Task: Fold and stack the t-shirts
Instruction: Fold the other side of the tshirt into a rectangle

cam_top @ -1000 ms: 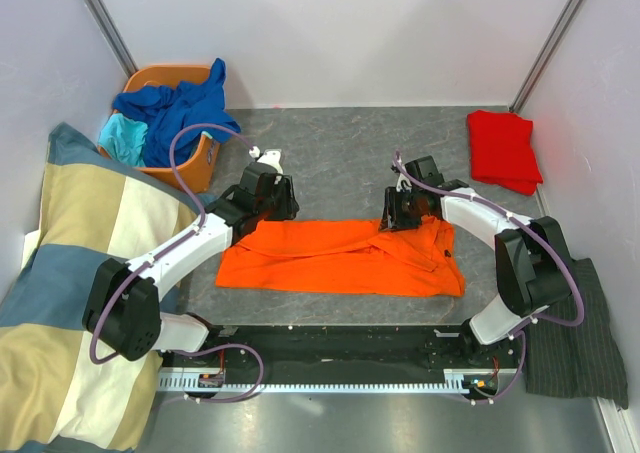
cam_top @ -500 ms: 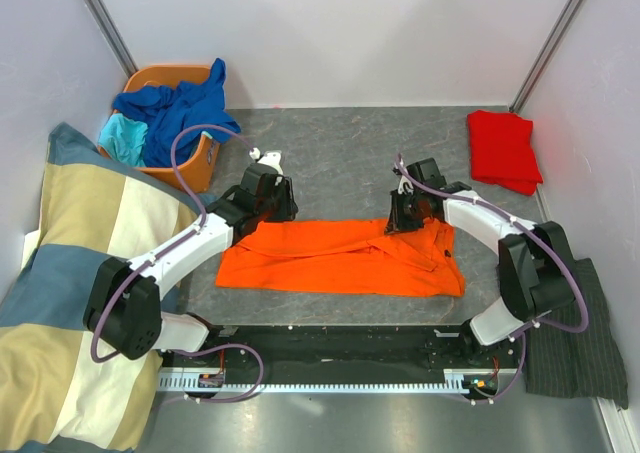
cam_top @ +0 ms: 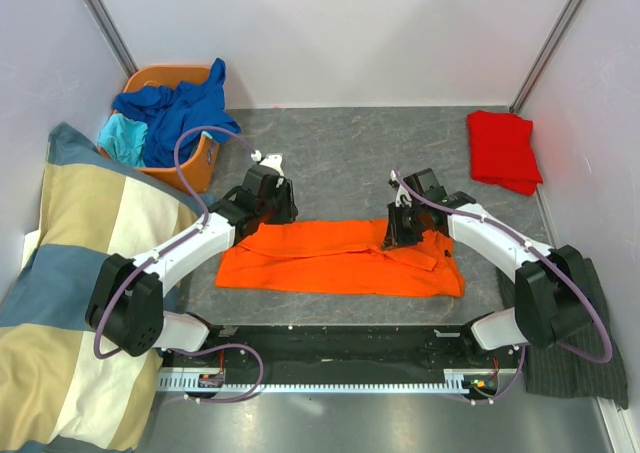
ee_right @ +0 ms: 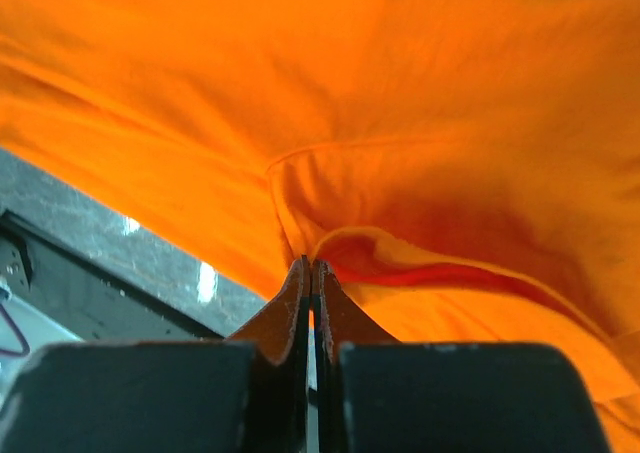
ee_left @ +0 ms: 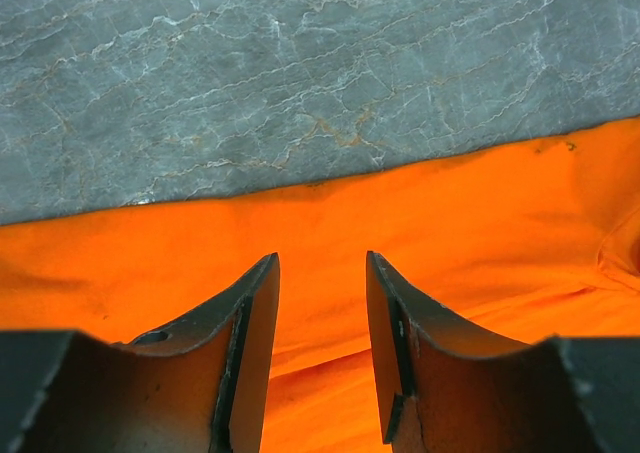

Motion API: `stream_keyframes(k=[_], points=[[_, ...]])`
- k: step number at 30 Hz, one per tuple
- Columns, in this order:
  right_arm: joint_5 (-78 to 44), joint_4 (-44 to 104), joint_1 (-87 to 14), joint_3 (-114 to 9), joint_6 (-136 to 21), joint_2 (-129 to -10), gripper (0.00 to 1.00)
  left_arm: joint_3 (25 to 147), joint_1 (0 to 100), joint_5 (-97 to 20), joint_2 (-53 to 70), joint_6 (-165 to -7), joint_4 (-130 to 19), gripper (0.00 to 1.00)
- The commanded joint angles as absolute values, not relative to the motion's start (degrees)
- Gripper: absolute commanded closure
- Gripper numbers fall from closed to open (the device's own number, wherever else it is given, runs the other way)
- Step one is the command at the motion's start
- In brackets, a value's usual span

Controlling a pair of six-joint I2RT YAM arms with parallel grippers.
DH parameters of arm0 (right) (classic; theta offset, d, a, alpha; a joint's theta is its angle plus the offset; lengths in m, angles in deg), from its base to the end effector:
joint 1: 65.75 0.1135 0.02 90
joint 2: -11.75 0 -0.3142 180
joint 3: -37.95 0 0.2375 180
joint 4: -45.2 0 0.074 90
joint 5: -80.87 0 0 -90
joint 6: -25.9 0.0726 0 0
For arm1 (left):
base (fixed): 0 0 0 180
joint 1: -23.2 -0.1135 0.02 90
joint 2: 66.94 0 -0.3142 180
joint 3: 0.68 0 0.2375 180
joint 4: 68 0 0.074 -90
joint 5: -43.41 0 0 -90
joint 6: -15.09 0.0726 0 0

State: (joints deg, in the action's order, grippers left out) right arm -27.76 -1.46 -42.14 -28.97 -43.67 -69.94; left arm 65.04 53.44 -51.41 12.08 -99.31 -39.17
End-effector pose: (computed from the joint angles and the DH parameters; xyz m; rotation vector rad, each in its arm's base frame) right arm 0.2404 0.1304 0.2384 -0.1891 2.7175 0.6737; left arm 0.2621 -0.1457 0.2691 0.0754 2.3335 -0.3883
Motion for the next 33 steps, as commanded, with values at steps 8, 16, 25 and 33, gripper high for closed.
stream_keyframes(k=[8,16,25,33], points=[[-31.09,-7.84,-36.22,-27.57,-42.65,-67.97,0.80,62.73,53.26,-51.43,11.19,-101.28,-40.80,0.53],[-33.48,-14.25,-35.43,-31.34,-45.64,-67.26,0.34,62.90,53.26,-50.55,12.34,-101.80,-41.41,0.53],[-21.30,-13.03,-35.43,-38.02,-42.40,-65.07,0.16,62.81,53.26,-50.37,12.25,-101.46,-41.59,0.53],[2.28,-10.56,-35.96,-39.52,-33.18,-66.12,0.07,64.83,53.35,-44.77,14.18,-99.08,-43.78,0.53]])
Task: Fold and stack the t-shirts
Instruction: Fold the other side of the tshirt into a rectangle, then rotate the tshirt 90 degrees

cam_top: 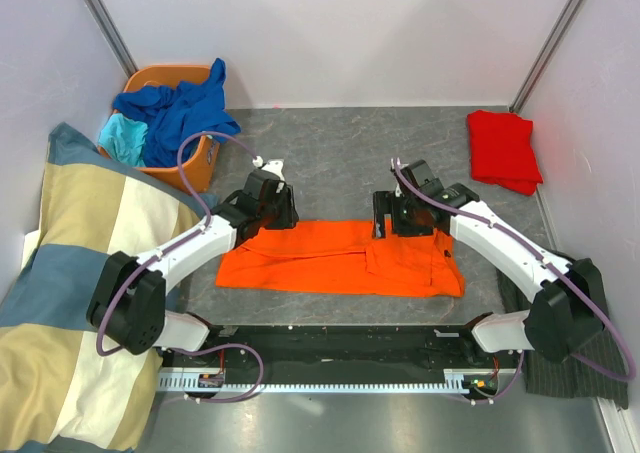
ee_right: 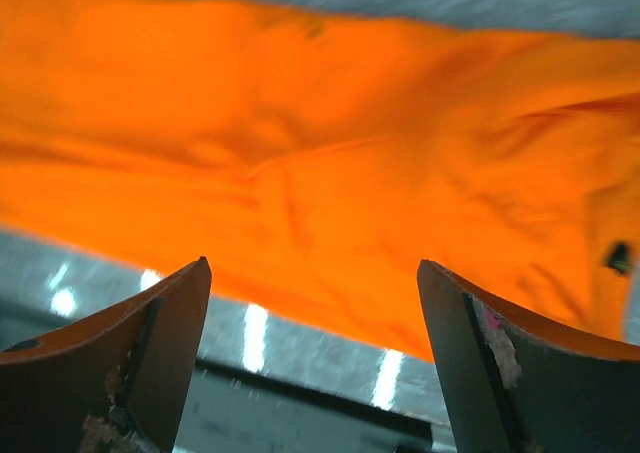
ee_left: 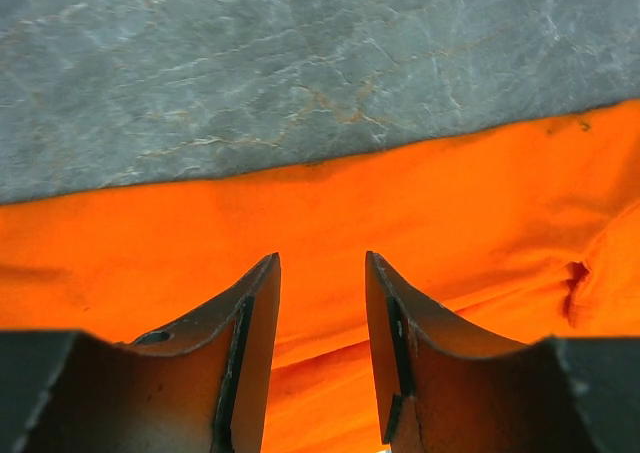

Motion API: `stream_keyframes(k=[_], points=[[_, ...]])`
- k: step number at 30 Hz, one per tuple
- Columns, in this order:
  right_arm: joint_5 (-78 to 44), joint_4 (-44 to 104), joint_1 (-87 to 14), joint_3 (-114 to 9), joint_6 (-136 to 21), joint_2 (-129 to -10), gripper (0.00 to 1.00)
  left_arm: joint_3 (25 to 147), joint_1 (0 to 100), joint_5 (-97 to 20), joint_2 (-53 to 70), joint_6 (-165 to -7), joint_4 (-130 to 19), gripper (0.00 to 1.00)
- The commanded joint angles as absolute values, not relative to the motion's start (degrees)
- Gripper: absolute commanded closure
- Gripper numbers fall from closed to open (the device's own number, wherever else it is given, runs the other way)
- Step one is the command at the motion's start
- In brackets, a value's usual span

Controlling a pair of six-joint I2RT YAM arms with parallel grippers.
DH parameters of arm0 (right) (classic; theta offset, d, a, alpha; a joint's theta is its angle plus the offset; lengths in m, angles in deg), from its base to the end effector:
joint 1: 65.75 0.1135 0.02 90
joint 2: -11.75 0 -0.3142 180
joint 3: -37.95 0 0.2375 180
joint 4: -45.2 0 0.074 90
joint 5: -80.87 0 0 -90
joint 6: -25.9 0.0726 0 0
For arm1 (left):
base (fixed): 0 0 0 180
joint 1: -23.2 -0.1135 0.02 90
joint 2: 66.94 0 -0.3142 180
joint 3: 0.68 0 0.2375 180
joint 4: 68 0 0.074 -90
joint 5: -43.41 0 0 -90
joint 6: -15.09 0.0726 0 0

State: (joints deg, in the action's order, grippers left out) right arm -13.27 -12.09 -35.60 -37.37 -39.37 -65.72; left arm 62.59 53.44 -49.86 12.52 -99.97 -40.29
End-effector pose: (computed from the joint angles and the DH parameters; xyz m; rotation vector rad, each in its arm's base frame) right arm 0.2253 0.1369 0.2852 -0.1525 2.6653 0.4217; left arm 0.2579 -0.1456 0.2546 0.0784 2.3713 -0.4085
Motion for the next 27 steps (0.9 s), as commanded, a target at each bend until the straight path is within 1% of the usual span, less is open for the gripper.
stream_keyframes(k=[1,3,6,7,8,9,10,13,14,15,17,18,19,20,21,22,24,27], points=[[3.60,-10.57,-36.13,-39.43,-32.03,-65.77,0.06,65.71,53.35,-43.09,14.71,-98.30,-45.18,0.53],[7.28,-10.57,-36.66,-39.26,-29.14,-63.76,0.04,67.37,53.44,-36.33,16.72,-96.20,-47.47,0.50],[9.24,-10.65,-37.97,-38.91,-27.71,-60.16,0.02,71.58,54.22,-28.77,21.38,-93.21,-50.46,0.34],[9.68,-10.74,-38.15,-38.82,-27.62,-59.36,0.02,73.26,54.32,-27.18,22.87,-92.32,-50.82,0.19],[9.94,-11.18,-38.76,-38.82,-27.62,-58.57,0.02,74.93,54.58,-24.82,26.45,-91.53,-51.17,0.12],[10.55,-11.53,-39.12,-38.82,-27.54,-57.17,0.02,78.42,54.67,-23.66,28.23,-90.13,-51.52,0.02],[10.73,-12.05,-39.38,-38.82,-27.45,-56.37,0.02,80.20,54.67,-21.22,30.51,-89.42,-52.04,0.00],[10.65,-12.93,-40.26,-38.82,-27.45,-54.17,0.02,88.98,54.93,-15.76,39.47,-85.21,-52.05,0.00],[10.39,-13.03,-40.61,-38.99,-27.53,-53.82,0.02,91.44,55.11,-12.17,41.58,-83.89,-50.14,0.00],[10.12,-13.03,-40.79,-39.17,-27.53,-52.86,0.02,96.43,55.63,-10.75,46.22,-80.83,-48.98,0.00],[9.33,-13.38,-40.88,-39.61,-27.80,-52.06,0.02,101.81,56.16,-7.58,50.72,-77.48,-45.13,0.00],[9.15,-13.64,-40.97,-39.87,-27.80,-51.36,0.02,107.32,56.60,-6.61,54.92,-75.02,-40.84,0.00],[8.72,-13.64,-40.97,-40.05,-27.80,-51.01,0.02,110.25,56.78,-3.99,57.40,-72.65,-38.36,0.01],[8.37,-13.73,-41.05,-40.31,-27.89,-50.57,0.02,115.76,57.13,-2.92,59.43,-71.23,-36.16,0.02],[8.28,-13.73,-41.06,-40.40,-27.89,-49.78,0.02,117.99,57.30,-1.95,61.27,-69.39,-32.49,0.05],[7.84,-13.73,-40.97,-40.49,-27.97,-49.51,0.02,119.58,57.39,-0.20,64.16,-69.11,-31.75,0.07],[7.83,-13.64,-41.14,-40.84,-28.41,-48.63,0.02,121.35,57.83,0.95,65.68,-69.81,-31.57,0.11],[7.75,-13.82,-41.41,-41.19,-28.76,-48.19,0.02,120.83,60.46,-1.14,66.56,-67.27,-30.43,0.12]])
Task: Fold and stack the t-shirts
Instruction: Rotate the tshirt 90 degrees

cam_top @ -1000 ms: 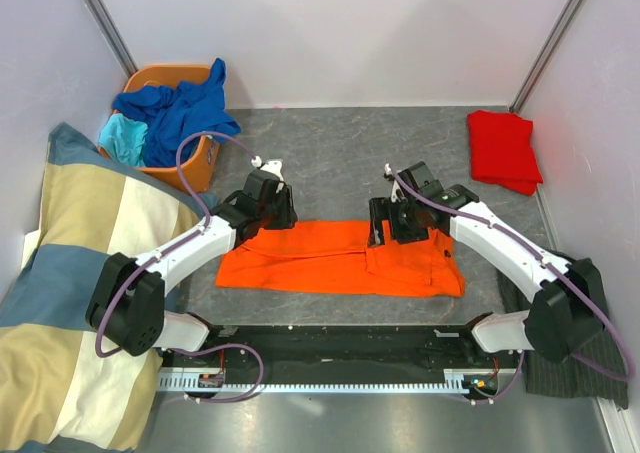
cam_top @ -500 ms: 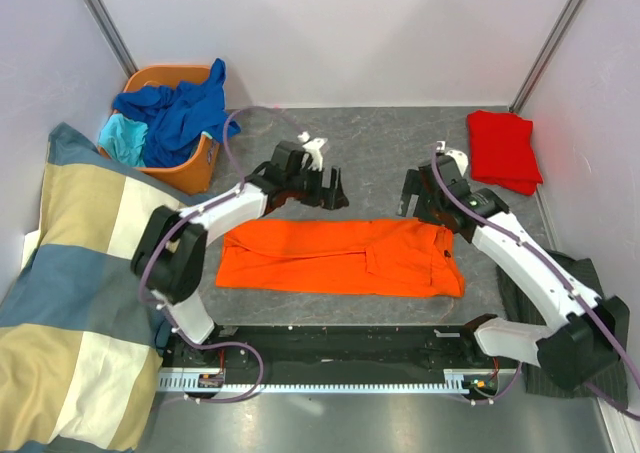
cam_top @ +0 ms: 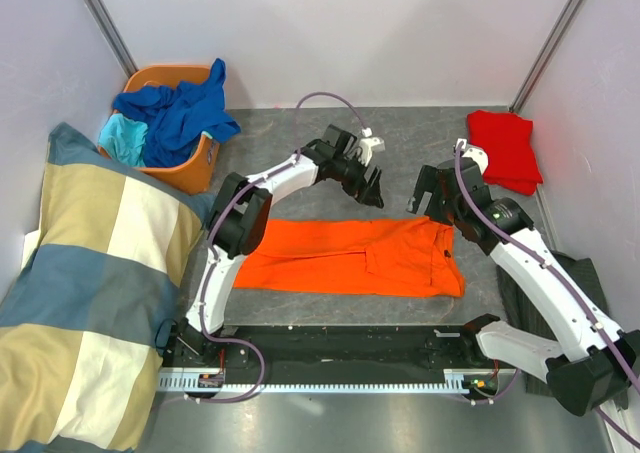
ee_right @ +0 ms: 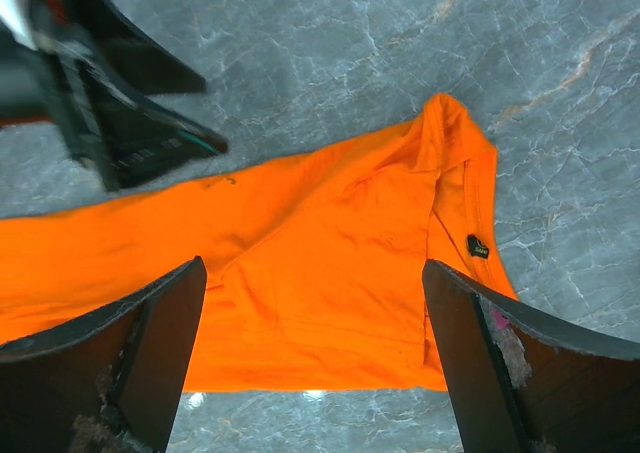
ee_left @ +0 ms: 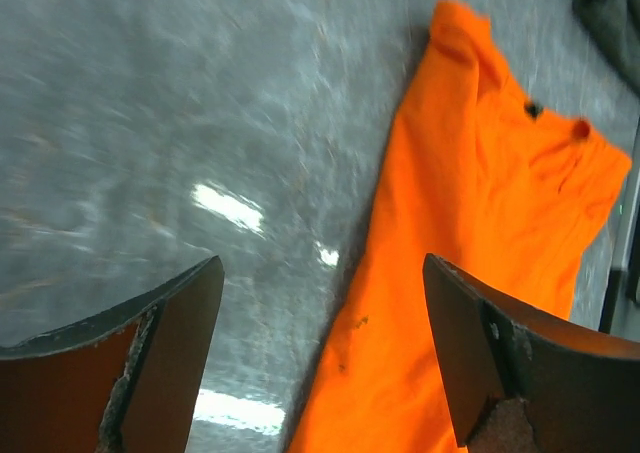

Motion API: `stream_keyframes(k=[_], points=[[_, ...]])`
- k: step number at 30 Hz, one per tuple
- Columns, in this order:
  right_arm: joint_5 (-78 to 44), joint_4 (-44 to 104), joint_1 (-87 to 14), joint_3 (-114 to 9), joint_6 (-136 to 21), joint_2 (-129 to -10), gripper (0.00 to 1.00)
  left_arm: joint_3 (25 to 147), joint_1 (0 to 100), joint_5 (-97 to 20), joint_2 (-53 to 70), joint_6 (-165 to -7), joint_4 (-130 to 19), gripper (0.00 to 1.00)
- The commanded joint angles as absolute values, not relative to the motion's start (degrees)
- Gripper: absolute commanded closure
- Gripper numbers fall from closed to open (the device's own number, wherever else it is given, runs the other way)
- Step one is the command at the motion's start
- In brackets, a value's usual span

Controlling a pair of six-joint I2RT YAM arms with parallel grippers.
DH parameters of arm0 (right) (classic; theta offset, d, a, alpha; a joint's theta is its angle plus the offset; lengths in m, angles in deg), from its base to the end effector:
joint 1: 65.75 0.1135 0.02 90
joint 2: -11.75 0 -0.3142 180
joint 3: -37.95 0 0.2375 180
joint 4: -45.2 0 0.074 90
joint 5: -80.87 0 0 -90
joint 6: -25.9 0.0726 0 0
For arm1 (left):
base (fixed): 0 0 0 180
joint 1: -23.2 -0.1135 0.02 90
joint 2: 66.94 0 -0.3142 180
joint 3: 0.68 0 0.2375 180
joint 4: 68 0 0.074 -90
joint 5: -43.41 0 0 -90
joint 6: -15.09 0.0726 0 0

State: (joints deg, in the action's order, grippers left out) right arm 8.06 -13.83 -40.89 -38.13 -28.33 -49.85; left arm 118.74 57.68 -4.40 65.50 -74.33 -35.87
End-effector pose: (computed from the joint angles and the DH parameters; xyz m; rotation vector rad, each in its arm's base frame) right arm 0.1929 0.0657 0.3487 0.3648 2.2836 0.1868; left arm 0.4287 -0.3536 0.2013 1.0673 2.1337 -1.1529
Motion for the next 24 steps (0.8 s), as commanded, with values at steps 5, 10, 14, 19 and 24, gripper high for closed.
stream_keyframes(k=[5,10,14,19,24], points=[[7.04,-13.82,-41.41,-41.63,-29.38,-48.28,0.02,120.30,65.29,-6.51,68.76,-63.93,-27.71,0.13],[6.61,-13.73,-41.50,-41.19,-29.47,-47.84,0.02,120.82,68.90,-9.66,70.34,-63.31,-27.35,0.16],[6.60,-13.73,-41.58,-41.02,-29.64,-47.84,0.02,121.96,71.54,-13.10,72.01,-63.04,-26.65,0.21],[6.43,-13.73,-41.76,-40.58,-29.91,-47.75,0.02,123.28,71.89,-14.16,73.95,-63.57,-25.77,0.39],[5.64,-13.82,-42.02,-40.31,-30.00,-48.36,0.02,124.16,71.89,-13.55,74.39,-63.92,-25.77,0.47]])
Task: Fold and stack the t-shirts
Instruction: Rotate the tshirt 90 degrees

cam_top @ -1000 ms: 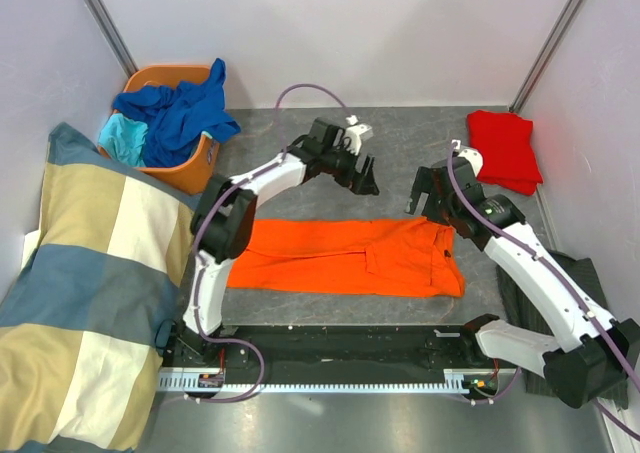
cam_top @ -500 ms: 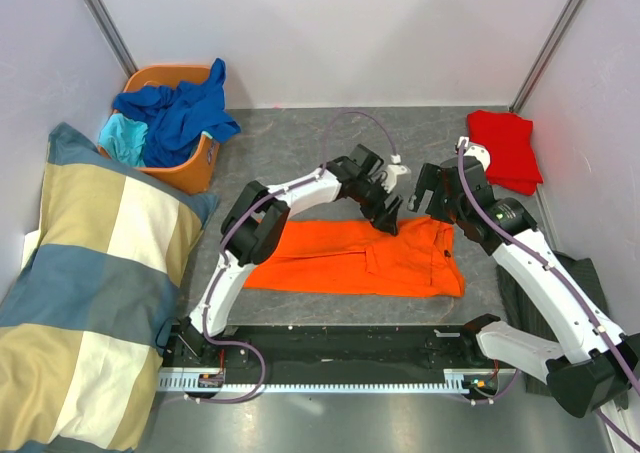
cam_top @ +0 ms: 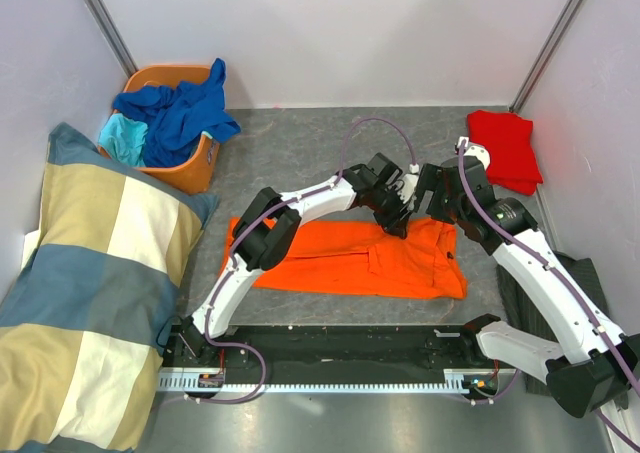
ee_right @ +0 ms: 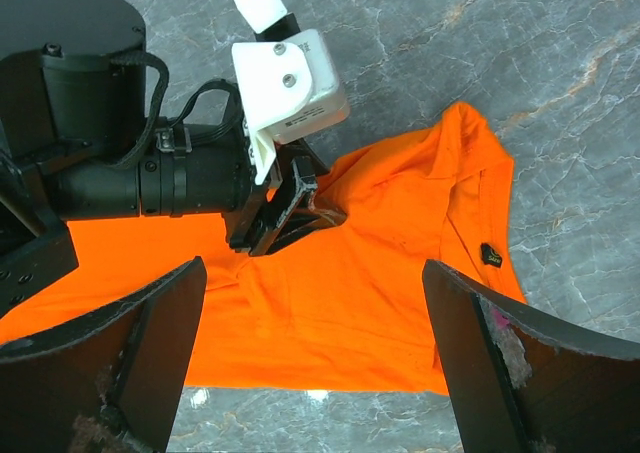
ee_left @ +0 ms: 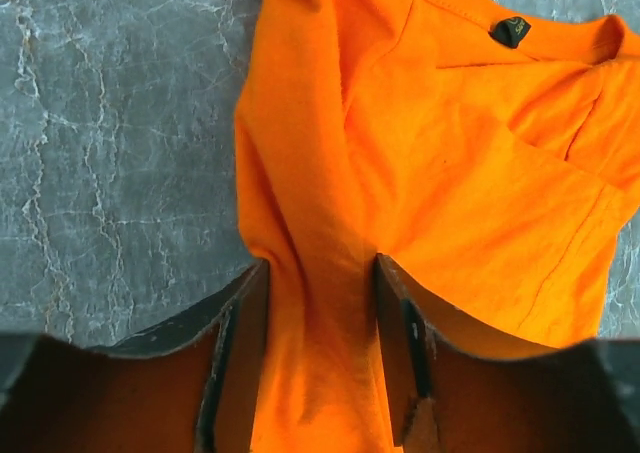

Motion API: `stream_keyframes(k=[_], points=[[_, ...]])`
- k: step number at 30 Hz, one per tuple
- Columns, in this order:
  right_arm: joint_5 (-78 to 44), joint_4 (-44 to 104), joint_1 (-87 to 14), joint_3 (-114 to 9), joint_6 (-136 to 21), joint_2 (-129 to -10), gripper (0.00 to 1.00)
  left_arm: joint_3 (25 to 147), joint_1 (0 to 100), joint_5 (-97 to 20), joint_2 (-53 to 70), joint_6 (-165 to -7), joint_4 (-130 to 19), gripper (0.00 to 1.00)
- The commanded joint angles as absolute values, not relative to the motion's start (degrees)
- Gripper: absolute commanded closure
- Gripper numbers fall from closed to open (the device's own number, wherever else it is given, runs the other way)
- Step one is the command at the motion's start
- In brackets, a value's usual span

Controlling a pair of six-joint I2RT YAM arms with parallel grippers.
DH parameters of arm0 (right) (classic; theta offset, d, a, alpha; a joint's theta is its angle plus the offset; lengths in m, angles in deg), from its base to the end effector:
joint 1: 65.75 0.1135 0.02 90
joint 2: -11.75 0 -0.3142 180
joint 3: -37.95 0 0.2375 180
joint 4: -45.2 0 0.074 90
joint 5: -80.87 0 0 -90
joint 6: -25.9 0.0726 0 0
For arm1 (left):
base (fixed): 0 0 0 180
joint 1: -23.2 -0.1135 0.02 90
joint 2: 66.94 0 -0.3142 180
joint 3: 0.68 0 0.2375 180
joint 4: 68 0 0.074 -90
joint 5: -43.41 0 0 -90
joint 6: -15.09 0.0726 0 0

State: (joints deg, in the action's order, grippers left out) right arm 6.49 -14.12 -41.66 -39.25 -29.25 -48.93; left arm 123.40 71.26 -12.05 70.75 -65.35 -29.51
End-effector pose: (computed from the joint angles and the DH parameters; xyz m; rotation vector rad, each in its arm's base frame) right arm 0.1900 0.0636 0.3572 0.3513 2.2667 0.2187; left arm 0.3473 -0.4481 0.1635 1.4526 2.0821 -1.0267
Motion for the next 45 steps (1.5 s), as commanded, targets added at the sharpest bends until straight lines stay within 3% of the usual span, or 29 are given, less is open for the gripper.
stream_keyframes(k=[1,4,5,6,8,15,28,40,41,42,43,45], points=[[5.55,-13.82,-42.02,-40.31,-30.08,-48.37,0.02,124.42,71.89,-12.76,74.48,-64.10,-25.77,0.48],[5.46,-13.73,-42.11,-40.14,-29.91,-48.45,0.02,126.09,71.89,-11.70,75.26,-65.15,-25.77,0.64],[5.37,-13.73,-42.02,-40.14,-29.91,-48.45,0.02,126.44,71.81,-11.70,75.70,-65.42,-25.77,0.81],[5.37,-13.82,-42.11,-40.14,-29.99,-48.45,0.02,126.80,71.89,-11.53,75.88,-65.77,-25.86,0.90],[5.46,-13.82,-42.20,-40.05,-30.00,-48.37,0.02,128.02,71.81,-11.44,76.41,-67.00,-25.77,0.98],[4.85,-13.03,-42.46,-39.35,-29.82,-48.98,0.02,133.38,68.74,-14.07,78.87,-79.37,-27.52,0.98],[2.91,-11.71,-42.37,-38.03,-28.85,-49.77,0.02,140.33,51.26,-21.27,82.99,-123.49,-39.56,0.98],[2.30,-11.45,-42.37,-37.33,-27.62,-50.12,0.02,144.73,44.04,-41.58,84.23,-146.01,-40.54,0.98],[2.12,-11.27,-42.37,-36.98,-27.62,-50.04,0.02,144.73,43.77,-41.49,84.14,-146.01,-41.49,0.95],[1.95,-11.27,-42.46,-36.80,-27.62,-50.04,0.02,144.73,43.16,-41.23,83.80,-145.40,-41.85,0.82],[1.69,-11.18,-42.46,-36.62,-27.71,-50.12,0.02,144.64,42.98,-40.97,83.53,-144.96,-41.94,0.50],[1.59,-11.00,-42.37,-35.84,-27.71,-50.21,0.02,142.90,42.28,-40.88,80.83,-143.04,-41.94,0.22]])
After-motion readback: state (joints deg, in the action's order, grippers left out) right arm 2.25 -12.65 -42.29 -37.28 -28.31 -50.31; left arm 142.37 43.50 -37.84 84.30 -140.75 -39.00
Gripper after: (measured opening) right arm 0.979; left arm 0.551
